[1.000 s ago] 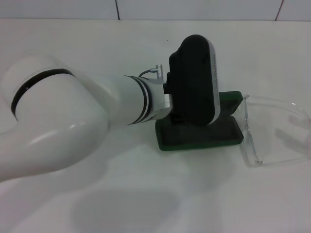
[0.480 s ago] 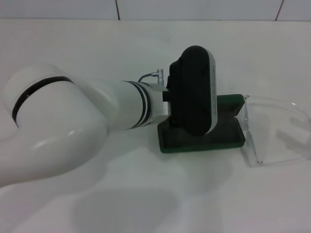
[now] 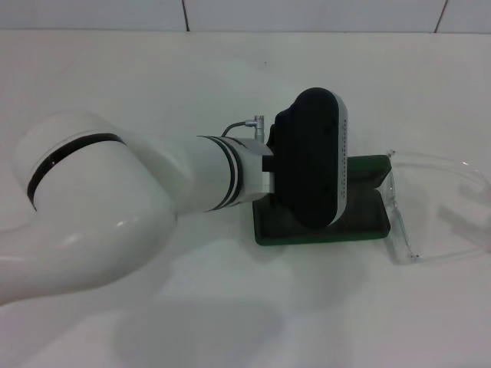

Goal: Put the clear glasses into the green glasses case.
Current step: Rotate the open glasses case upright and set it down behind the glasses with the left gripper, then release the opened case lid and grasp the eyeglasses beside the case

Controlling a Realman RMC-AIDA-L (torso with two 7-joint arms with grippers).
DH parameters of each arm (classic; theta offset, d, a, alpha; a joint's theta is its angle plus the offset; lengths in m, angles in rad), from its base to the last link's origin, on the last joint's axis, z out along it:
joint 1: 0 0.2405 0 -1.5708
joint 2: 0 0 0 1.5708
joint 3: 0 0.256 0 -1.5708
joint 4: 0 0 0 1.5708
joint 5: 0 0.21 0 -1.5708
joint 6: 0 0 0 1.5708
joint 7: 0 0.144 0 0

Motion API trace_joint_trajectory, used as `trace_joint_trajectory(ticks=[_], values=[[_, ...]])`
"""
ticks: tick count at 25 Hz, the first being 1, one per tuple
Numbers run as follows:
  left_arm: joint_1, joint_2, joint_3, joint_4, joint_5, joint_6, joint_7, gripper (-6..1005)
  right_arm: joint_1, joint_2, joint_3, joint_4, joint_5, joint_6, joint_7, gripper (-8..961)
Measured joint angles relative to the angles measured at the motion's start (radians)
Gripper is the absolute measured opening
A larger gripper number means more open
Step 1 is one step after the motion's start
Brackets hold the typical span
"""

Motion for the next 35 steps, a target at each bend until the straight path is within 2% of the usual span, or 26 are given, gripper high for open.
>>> trace_joint_trajectory(ticks=[7, 24, 27, 35], values=[[0.000, 0.001, -0.006, 0.000, 0.001, -0.001, 0.005, 246, -0.004, 0.001, 0.002, 0.000, 0.001, 0.000, 0.000, 603], [0.017, 0.002, 0.005, 0.028, 0.001, 0.043, 0.009, 433, -0.007, 0.003, 0.001, 0.000, 0.003, -0.001, 0.001, 599], [0.032, 0.002, 0.003, 0.051, 0.001, 0.053, 0.012, 460, -0.013, 0.003, 0.002, 0.000, 0.004, -0.007, 0.003, 599], [0.083, 0.004, -0.002, 0.133, 0.001, 0.064, 0.016, 450, -0.020, 0.002, 0.005, 0.000, 0.015, -0.013, 0.005, 597]])
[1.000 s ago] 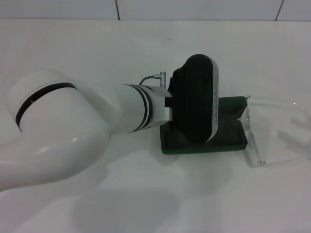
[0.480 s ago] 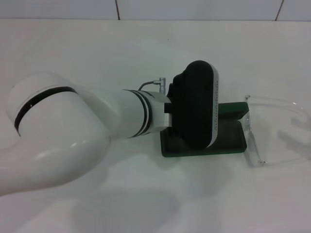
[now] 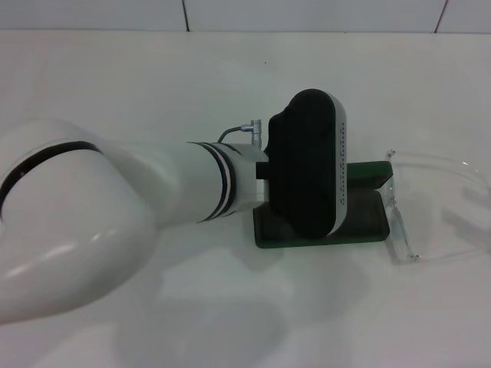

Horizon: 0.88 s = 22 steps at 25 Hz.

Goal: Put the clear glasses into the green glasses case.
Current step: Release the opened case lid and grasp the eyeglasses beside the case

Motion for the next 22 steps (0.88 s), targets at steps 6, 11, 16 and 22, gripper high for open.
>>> trace_joint_trajectory(ticks=[6, 11, 16, 22], values=[[0.081, 0.001, -0.001, 0.096, 0.001, 0.006, 0.034, 443, 0.009, -0.008, 0.009, 0.000, 0.000, -0.016, 0.004, 596], [0.211, 0.002, -0.015, 0.250, 0.002, 0.004, 0.100, 436, 0.003, -0.020, 0.004, -0.001, -0.016, -0.017, 0.005, 595], [0.337, 0.002, -0.036, 0.403, 0.000, -0.008, 0.127, 430, 0.011, -0.029, 0.003, -0.016, -0.024, -0.020, 0.028, 594], [0.432, 0.004, -0.097, 0.453, -0.109, -0.153, 0.154, 424, 0.017, -0.016, -0.017, -0.092, -0.071, -0.038, 0.067, 593]])
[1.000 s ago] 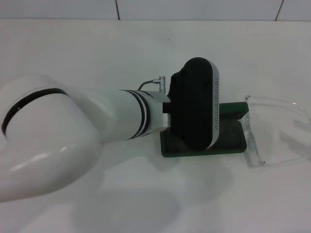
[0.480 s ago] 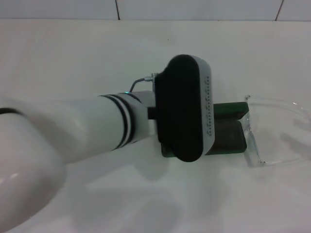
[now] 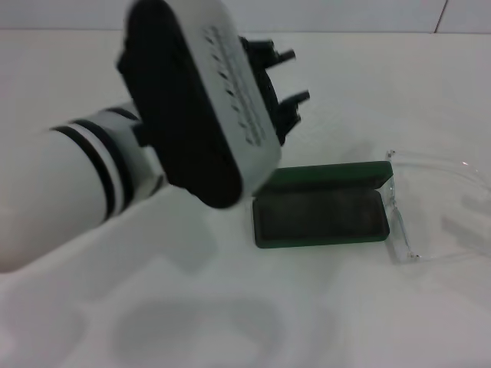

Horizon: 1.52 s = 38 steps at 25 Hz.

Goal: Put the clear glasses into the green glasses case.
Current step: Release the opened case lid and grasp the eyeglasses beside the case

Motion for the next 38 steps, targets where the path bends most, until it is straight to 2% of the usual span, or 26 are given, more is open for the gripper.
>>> trace_joint_trajectory(ticks=[8, 12, 16, 21, 24, 28, 33, 38], values=[[0.028, 0.005, -0.141, -0.015, -0.300, -0.015, 0.140, 422, 0.041, 0.009, -0.008, -0.030, -0.056, -0.001, 0.002, 592], [0.025, 0.007, -0.235, -0.026, -0.527, 0.026, 0.235, 421, 0.042, 0.010, -0.017, -0.039, -0.069, -0.005, 0.003, 591], [0.027, 0.004, -0.352, -0.035, -0.764, 0.127, 0.346, 417, 0.047, 0.011, -0.029, -0.062, -0.075, -0.018, 0.012, 590], [0.016, 0.003, -0.536, -0.100, -1.095, 0.371, 0.440, 412, 0.080, 0.024, -0.052, -0.253, -0.084, -0.079, 0.158, 589], [0.005, 0.001, -0.673, -0.225, -1.308, 0.565, 0.502, 409, 0.101, 0.037, -0.093, -0.343, -0.085, -0.082, 0.232, 589], [-0.051, 0.003, -0.848, -0.468, -1.463, 0.772, 0.543, 335, 0.121, 0.052, -0.151, -0.418, -0.088, -0.059, 0.318, 588], [-0.137, 0.009, -1.045, -0.743, -1.453, 1.026, 0.565, 242, 0.153, 0.073, -0.183, -0.507, -0.146, -0.043, 0.429, 587], [-0.145, 0.004, -1.113, -0.904, -1.440, 1.082, 0.649, 148, 0.206, 0.081, -0.314, -0.559, -0.306, -0.004, 0.573, 586]])
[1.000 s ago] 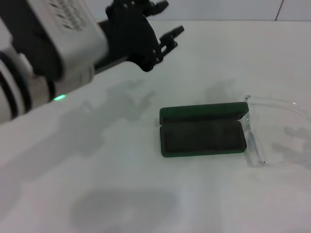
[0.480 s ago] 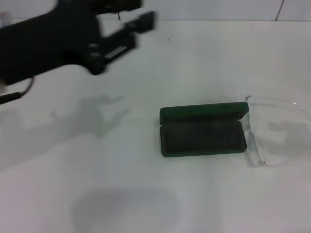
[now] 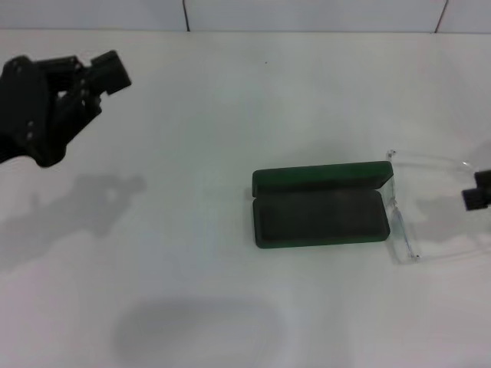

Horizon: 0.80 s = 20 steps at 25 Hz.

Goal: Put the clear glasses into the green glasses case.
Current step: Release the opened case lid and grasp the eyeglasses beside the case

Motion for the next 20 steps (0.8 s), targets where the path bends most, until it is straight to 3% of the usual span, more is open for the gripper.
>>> trace_joint_trajectory(ticks=[8, 14, 20], values=[[0.013, -0.006, -0.007, -0.104, -0.007, -0.002, 0.035, 50, 0.076, 0.012, -0.135, -0.150, -0.087, -0.003, 0.220, 585], [0.007, -0.005, -0.008, -0.138, -0.005, 0.000, 0.063, 51, 0.204, -0.030, -0.185, -0.148, -0.157, -0.062, 0.389, 584], [0.012, -0.006, -0.006, -0.154, -0.004, 0.002, 0.097, 51, 0.293, -0.017, -0.277, -0.107, -0.319, -0.067, 0.458, 583]])
